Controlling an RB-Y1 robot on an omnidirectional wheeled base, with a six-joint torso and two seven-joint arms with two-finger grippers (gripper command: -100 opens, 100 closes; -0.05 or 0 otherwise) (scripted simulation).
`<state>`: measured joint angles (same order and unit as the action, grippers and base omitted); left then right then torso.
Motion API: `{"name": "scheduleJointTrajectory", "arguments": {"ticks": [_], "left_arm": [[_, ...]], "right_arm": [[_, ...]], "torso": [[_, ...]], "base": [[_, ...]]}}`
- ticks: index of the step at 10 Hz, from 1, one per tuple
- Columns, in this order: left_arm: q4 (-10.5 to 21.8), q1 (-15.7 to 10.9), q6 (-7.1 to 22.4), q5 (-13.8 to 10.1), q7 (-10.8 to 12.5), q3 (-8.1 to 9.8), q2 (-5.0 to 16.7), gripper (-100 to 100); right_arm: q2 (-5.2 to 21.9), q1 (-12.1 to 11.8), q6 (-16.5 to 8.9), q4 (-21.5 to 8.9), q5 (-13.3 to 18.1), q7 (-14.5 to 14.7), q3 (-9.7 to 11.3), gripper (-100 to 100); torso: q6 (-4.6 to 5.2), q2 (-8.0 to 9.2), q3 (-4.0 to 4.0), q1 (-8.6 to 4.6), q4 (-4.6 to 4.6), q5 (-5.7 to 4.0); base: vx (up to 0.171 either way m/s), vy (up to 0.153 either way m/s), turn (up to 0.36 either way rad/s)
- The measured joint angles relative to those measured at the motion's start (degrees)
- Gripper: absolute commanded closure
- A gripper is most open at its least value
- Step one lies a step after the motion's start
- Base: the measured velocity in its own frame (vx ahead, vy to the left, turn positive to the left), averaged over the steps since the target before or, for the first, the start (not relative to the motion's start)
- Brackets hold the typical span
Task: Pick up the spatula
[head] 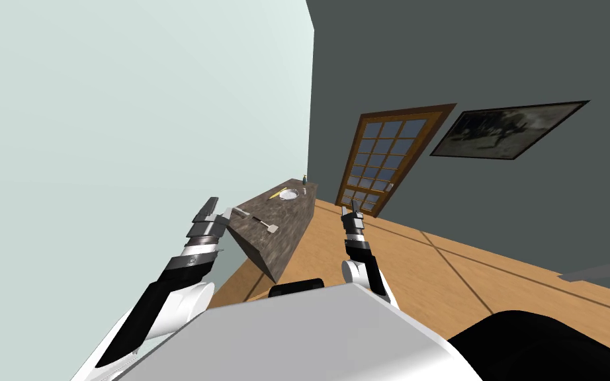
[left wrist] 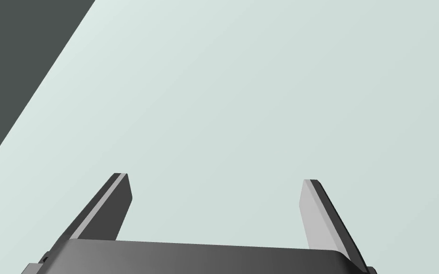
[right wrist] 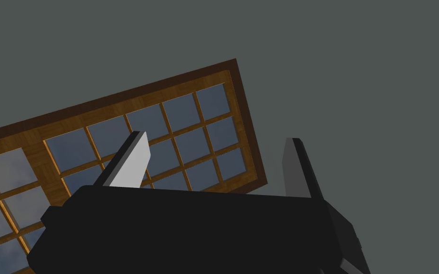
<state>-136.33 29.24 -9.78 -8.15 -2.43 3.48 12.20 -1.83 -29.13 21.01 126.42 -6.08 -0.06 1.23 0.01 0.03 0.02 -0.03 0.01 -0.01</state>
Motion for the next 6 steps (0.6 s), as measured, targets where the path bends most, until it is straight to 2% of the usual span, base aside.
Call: {"name": "scheduleJointTrajectory", "arguments": {"ticks": [4,6], "left_arm": [[-0.3,0.1,6.1,-1.1,-0.9,0.85,1.4,-100],[-0.3,-0.7,9.4,-2.0,-1.2,1.82,2.6,-100]], "right_arm": [[0.0,0.0,0.0,0.0,0.0,0.0,0.0,0],[0.0,0.0,0.0,0.0,0.0,0.0,0.0,0]], "torso": [[-0.02,-0.01,0.00,0.01,0.00,0.00],[-0.01,-0.02,-0.01,0.00,0.00,0.00]], "base": [[-0.005,-0.011,-0.048],[-0.007,-0.014,-0.054]]}}
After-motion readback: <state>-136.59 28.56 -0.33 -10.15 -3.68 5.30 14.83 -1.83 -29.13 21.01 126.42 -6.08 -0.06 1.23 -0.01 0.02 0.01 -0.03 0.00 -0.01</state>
